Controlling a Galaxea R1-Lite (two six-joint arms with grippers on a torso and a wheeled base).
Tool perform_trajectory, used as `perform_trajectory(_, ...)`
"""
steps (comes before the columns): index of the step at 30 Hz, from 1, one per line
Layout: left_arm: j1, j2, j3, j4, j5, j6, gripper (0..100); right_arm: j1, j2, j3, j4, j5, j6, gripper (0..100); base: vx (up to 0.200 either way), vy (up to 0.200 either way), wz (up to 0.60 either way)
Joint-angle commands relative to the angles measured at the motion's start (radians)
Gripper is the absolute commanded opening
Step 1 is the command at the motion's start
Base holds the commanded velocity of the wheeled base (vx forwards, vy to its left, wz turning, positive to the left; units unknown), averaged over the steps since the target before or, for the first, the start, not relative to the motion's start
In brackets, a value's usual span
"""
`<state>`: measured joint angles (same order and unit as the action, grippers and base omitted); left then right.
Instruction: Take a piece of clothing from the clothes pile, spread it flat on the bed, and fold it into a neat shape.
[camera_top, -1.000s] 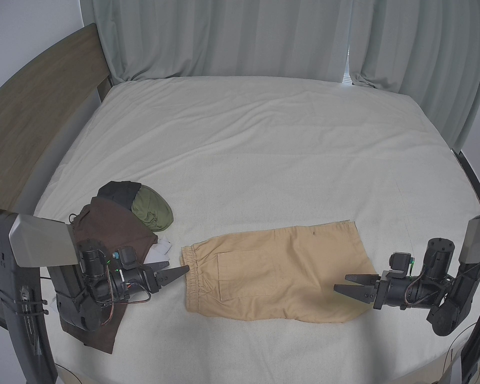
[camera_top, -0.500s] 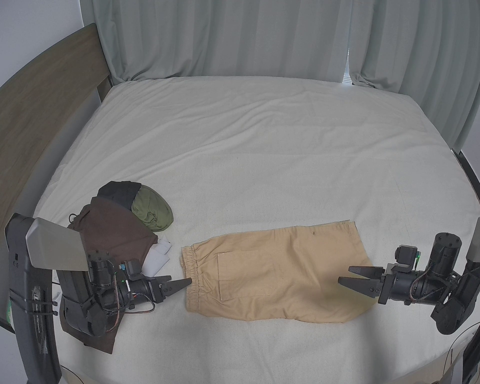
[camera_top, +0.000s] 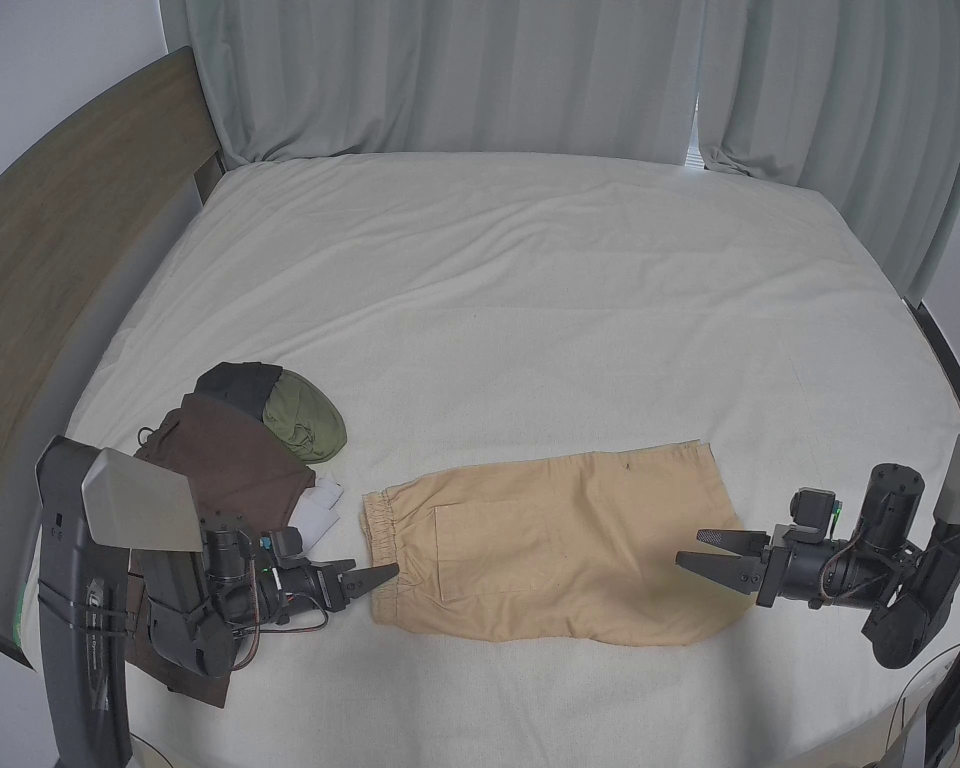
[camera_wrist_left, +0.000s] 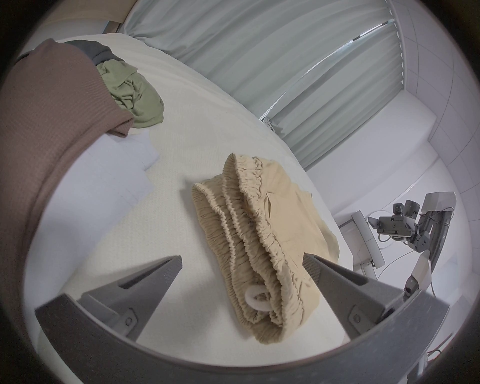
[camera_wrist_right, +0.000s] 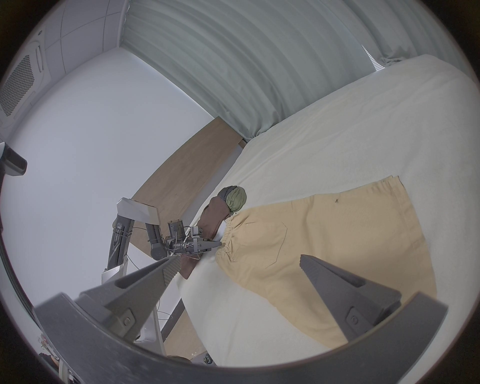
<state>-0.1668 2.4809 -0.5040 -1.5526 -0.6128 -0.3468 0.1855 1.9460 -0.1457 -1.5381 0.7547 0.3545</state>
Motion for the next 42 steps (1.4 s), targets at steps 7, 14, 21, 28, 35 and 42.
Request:
perform_trajectory(7,-0.06,0.043,-0.085,0.0,0.067,-0.087,100,0.0,0.002,0.0,0.0,-0.001,0.0,100,0.0,0.0,0.0)
perform_trajectory(14,-0.083,0.041,-0.111,-0.001,0.084,-0.161,100,0.002,0.002,0.0,0.0,-0.003,0.0,100,0.0,0.0,0.0)
perform_trajectory(21,-0.112,0.044,-0.145,0.0,0.084,-0.235,100,0.003,0.007,0.003,0.0,-0.003,-0.002,100,0.0,0.0,0.0)
perform_trajectory(28,-0.125,0.052,-0.142,-0.001,0.084,-0.236,100,0.003,0.007,0.003,0.0,-0.003,-0.003,100,0.0,0.0,0.0)
perform_trajectory(35,-0.123,0.067,-0.146,-0.001,0.084,-0.235,0,0.003,0.007,0.003,0.0,-0.003,-0.003,100,0.0,0.0,0.0)
perform_trajectory(42,-0.117,0.066,-0.14,-0.001,0.085,-0.236,0,0.003,0.007,0.002,0.0,-0.003,-0.005,100,0.0,0.0,0.0)
